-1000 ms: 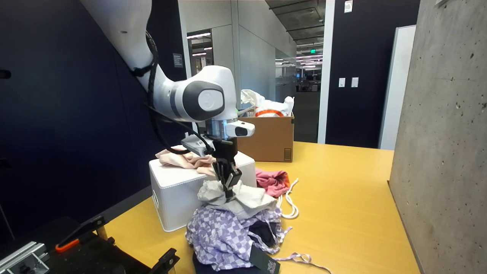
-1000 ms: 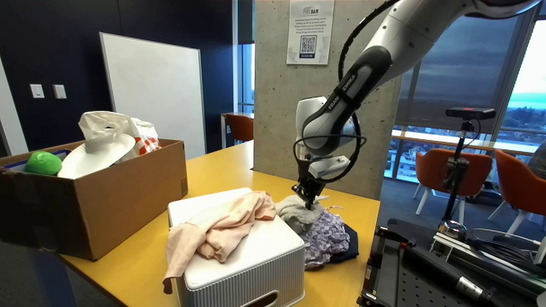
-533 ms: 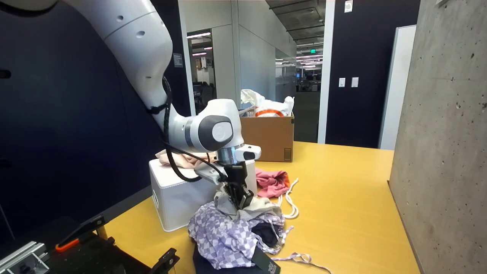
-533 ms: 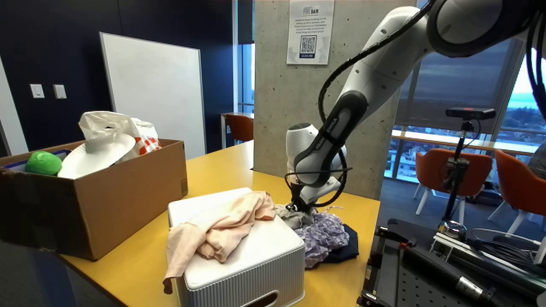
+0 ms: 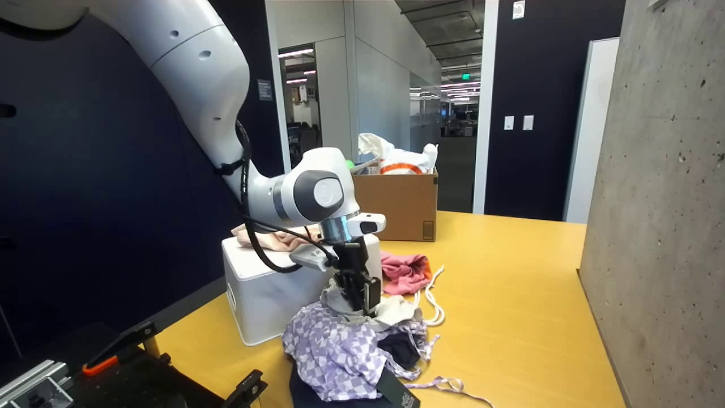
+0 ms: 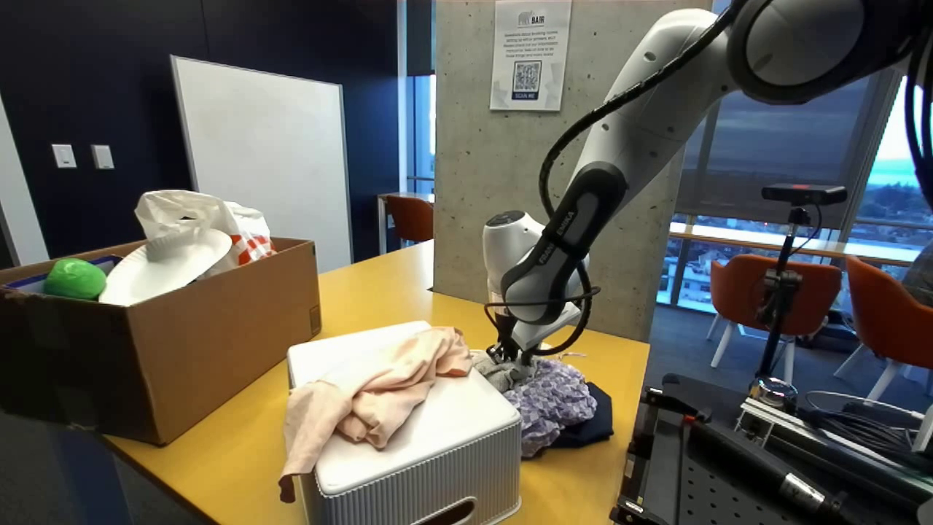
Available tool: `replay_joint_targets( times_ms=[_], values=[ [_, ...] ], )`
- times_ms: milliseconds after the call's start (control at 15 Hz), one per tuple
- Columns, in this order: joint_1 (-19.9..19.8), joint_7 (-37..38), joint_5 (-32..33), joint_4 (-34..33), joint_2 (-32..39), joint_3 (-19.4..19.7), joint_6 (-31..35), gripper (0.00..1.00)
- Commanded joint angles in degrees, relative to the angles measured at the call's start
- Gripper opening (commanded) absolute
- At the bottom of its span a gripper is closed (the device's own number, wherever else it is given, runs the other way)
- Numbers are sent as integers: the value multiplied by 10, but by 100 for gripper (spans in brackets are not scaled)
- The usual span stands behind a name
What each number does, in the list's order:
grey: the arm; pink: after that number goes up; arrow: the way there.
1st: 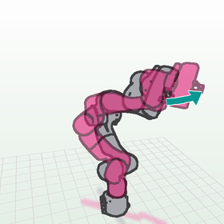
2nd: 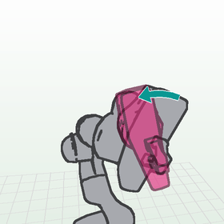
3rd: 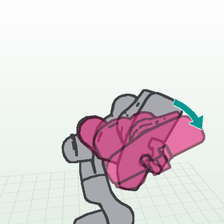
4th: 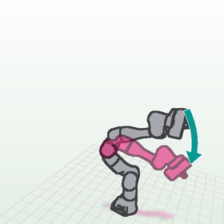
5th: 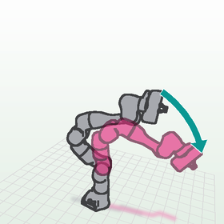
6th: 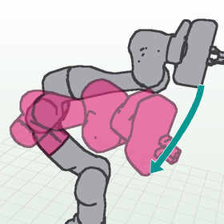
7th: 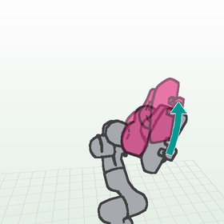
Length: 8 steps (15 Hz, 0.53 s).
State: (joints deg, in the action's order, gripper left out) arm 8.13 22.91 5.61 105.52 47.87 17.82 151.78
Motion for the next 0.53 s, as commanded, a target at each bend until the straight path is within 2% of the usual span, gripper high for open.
replay_joint_targets(
  times_ms=[0,267,467],
  values=[
    [21,15,15,91,-86,23,12,72],
    [34,29,31,113,-136,31,6,99],
    [35,37,43,130,-176,19,4,100]
  ],
)
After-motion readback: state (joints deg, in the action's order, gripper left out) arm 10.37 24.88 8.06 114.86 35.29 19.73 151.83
